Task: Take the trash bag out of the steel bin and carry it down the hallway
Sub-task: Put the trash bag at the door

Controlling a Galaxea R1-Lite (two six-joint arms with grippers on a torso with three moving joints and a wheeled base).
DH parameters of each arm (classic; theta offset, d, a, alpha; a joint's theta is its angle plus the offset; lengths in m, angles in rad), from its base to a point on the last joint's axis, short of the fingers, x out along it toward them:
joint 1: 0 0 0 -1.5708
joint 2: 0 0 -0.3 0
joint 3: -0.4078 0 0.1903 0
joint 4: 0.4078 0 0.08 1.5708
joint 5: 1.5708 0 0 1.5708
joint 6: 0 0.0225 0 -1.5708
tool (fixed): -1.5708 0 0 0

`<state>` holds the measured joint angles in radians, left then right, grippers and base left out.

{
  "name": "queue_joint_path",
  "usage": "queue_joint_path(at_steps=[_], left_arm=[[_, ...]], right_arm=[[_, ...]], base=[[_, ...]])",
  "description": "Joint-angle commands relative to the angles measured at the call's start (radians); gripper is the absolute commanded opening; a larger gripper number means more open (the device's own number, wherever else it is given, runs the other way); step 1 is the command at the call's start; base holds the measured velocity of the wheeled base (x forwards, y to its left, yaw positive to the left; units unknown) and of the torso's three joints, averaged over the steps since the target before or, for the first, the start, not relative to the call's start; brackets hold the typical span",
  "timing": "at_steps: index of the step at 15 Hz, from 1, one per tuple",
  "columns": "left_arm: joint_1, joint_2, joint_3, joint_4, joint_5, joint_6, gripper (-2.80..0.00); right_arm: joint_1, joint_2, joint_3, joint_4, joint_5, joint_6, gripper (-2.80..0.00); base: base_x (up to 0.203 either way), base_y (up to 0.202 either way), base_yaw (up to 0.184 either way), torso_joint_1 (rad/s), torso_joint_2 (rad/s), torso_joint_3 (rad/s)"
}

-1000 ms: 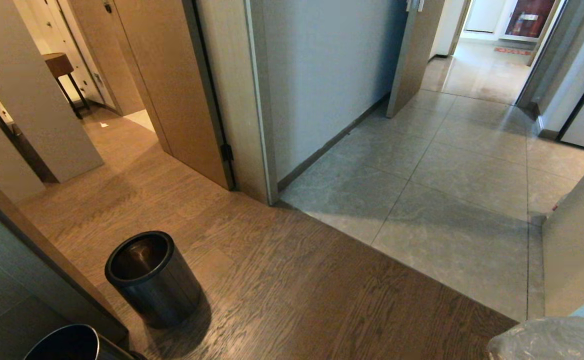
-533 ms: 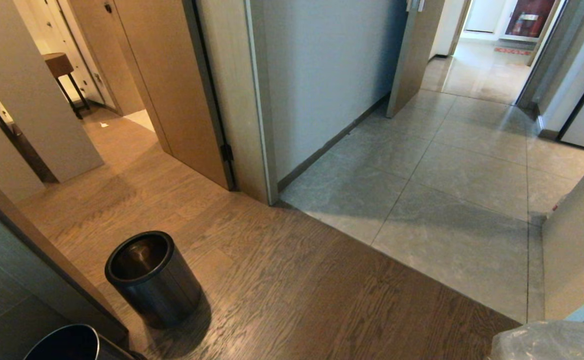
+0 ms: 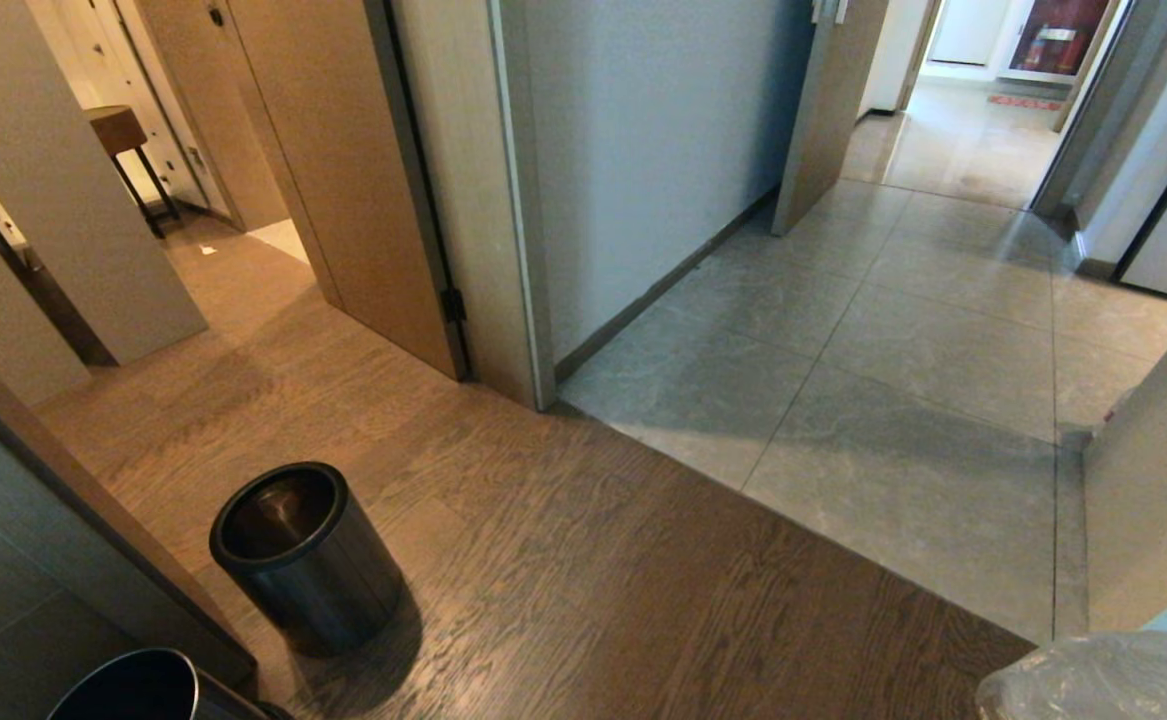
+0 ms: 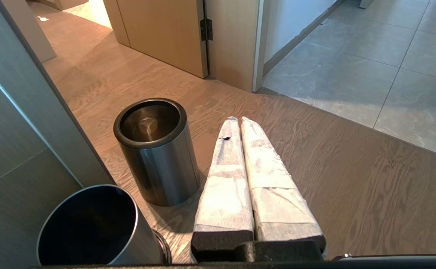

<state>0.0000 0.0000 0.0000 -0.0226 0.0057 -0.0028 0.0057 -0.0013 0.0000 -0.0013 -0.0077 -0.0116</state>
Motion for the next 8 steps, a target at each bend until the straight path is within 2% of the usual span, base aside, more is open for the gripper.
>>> queue_joint_path(at_steps=[1,8], left_arm=[[0.000,0.000,0.011,0.000,0.000,0.000,-2.80],[0.000,0.000,0.011,0.000,0.000,0.000,-2.80]], right_arm=[[0.000,0.001,0.000,0.000,0.000,-0.001,-2.80],[0.000,0.001,0.000,0.000,0.000,-0.001,-2.80]], base=[[0.000,0.000,0.000,0.000,0.00,0.000],[0.000,0.000,0.000,0.000,0.00,0.000]])
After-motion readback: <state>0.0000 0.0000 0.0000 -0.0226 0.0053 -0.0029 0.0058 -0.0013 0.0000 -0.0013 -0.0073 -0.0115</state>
